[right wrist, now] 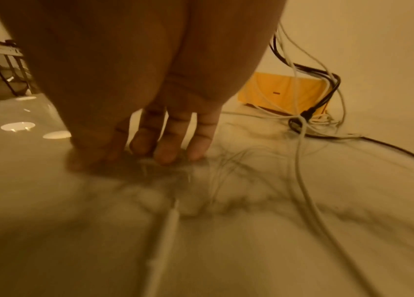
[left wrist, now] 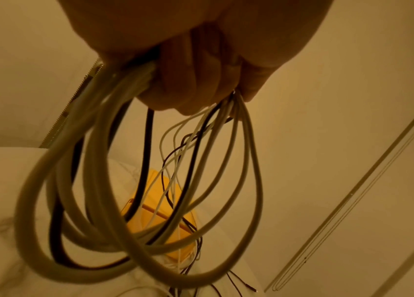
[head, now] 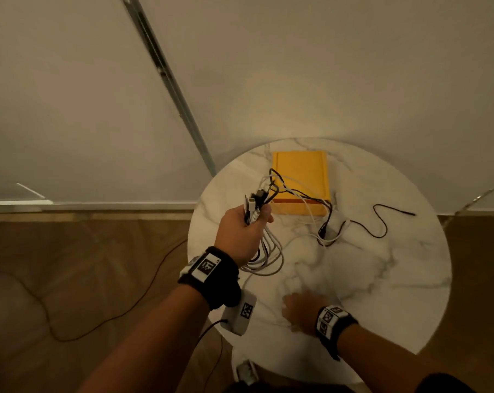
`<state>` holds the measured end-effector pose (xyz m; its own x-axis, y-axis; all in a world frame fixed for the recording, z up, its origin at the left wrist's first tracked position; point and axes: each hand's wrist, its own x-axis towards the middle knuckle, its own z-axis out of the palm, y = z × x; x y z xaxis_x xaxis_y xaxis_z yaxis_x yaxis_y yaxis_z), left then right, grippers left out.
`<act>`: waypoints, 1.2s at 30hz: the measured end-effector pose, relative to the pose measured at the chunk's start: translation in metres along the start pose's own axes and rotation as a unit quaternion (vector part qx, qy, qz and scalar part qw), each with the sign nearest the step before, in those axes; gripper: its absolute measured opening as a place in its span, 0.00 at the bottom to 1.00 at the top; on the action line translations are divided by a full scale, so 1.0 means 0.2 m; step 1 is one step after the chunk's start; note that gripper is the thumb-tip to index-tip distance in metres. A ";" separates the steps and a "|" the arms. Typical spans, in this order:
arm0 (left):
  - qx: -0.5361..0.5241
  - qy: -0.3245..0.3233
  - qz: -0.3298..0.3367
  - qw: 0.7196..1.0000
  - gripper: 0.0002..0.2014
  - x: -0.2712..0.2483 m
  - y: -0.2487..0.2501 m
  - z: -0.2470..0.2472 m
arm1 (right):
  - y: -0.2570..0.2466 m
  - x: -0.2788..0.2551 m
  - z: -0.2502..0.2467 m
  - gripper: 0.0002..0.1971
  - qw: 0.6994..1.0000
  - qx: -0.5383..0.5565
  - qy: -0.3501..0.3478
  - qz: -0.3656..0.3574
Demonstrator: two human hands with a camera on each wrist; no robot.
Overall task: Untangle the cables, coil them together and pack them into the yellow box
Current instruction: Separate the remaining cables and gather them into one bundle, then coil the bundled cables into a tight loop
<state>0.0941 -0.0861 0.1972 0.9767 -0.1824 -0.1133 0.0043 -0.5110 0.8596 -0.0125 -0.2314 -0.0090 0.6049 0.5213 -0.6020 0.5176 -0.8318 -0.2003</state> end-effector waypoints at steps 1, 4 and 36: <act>0.004 -0.002 0.000 1.000 0.18 0.00 -0.01 -0.01 | -0.01 0.00 -0.01 0.19 1.000 0.015 0.007 0.001; 0.011 -0.011 -0.003 1.000 0.16 0.00 -0.03 -0.02 | 0.02 -0.06 -0.06 0.13 0.994 0.098 0.055 -0.005; -0.186 0.042 0.280 0.941 0.21 -0.08 0.72 -0.16 | -0.01 -1.10 -1.69 0.10 0.762 0.163 0.624 -0.062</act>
<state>0.0868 -0.1298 0.3393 0.8614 -0.2611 0.4358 -0.4564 -0.0212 0.8895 0.0579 -0.2804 0.3856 0.7738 0.2057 0.5991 0.5621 -0.6590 -0.4997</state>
